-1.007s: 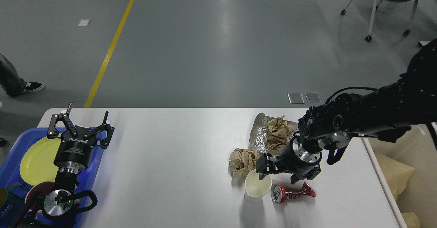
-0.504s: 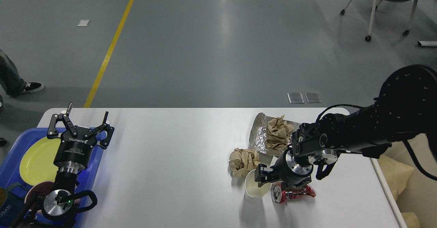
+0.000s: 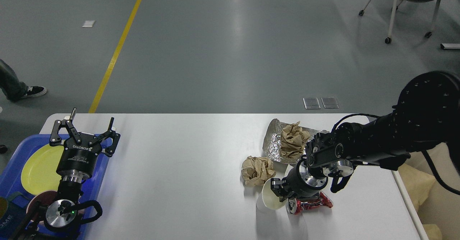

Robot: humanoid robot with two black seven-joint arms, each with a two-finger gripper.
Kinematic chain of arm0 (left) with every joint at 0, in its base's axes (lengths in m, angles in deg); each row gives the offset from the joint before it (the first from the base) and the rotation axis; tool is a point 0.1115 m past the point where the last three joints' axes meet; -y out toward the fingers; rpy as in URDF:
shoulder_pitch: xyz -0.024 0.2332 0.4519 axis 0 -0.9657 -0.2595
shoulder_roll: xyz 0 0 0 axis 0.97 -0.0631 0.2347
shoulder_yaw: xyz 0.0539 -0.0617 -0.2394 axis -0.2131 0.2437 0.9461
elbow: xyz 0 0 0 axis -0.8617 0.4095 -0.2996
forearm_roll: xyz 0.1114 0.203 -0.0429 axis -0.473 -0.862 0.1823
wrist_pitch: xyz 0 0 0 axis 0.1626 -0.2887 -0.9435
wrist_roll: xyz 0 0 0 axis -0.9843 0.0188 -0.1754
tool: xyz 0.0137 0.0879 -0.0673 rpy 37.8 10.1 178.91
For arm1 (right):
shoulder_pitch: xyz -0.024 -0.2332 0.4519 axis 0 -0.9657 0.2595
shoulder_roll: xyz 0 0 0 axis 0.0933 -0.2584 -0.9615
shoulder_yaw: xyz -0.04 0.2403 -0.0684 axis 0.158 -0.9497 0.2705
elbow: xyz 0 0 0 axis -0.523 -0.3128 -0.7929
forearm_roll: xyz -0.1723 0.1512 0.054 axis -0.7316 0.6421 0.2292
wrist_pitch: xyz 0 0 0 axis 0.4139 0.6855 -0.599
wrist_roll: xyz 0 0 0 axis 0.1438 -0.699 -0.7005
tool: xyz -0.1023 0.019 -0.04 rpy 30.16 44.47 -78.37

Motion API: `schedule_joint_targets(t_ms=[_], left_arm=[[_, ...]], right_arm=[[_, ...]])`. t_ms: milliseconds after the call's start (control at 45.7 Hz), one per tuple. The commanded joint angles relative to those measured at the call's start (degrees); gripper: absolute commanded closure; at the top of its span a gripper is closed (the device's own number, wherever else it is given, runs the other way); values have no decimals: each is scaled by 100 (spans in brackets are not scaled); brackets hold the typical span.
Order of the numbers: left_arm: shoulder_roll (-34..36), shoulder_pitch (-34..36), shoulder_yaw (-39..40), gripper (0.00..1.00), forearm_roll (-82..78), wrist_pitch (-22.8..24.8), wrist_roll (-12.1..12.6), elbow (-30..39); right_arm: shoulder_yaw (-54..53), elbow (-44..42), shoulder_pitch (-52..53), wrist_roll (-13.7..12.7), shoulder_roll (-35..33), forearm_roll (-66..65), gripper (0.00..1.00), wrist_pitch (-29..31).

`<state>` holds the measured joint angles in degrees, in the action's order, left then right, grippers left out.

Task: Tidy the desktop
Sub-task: 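Grasp the white paper cup with the right gripper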

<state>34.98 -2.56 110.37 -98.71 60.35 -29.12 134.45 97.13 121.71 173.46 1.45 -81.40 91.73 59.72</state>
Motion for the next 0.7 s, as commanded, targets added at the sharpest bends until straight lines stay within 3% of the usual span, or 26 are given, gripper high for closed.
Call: schedule_joint_targets(t_ms=[0, 241, 372, 525, 679], left_arm=[[0, 0, 0, 4, 0, 0, 0, 0], [0, 0, 0, 4, 0, 0, 0, 0], [0, 0, 0, 4, 0, 0, 0, 0], [0, 0, 0, 4, 0, 0, 0, 0], [0, 0, 0, 4, 0, 0, 0, 0]], right_arm=[[4, 30, 22, 0, -18, 67, 100, 57], [-5, 65, 127, -9, -44, 76, 100, 83], [39, 197, 461, -9, -158, 67, 100, 583], [267, 811, 1488, -9, -589, 23, 100, 1119], [706, 1383, 2842, -26, -589, -21, 100, 1699]])
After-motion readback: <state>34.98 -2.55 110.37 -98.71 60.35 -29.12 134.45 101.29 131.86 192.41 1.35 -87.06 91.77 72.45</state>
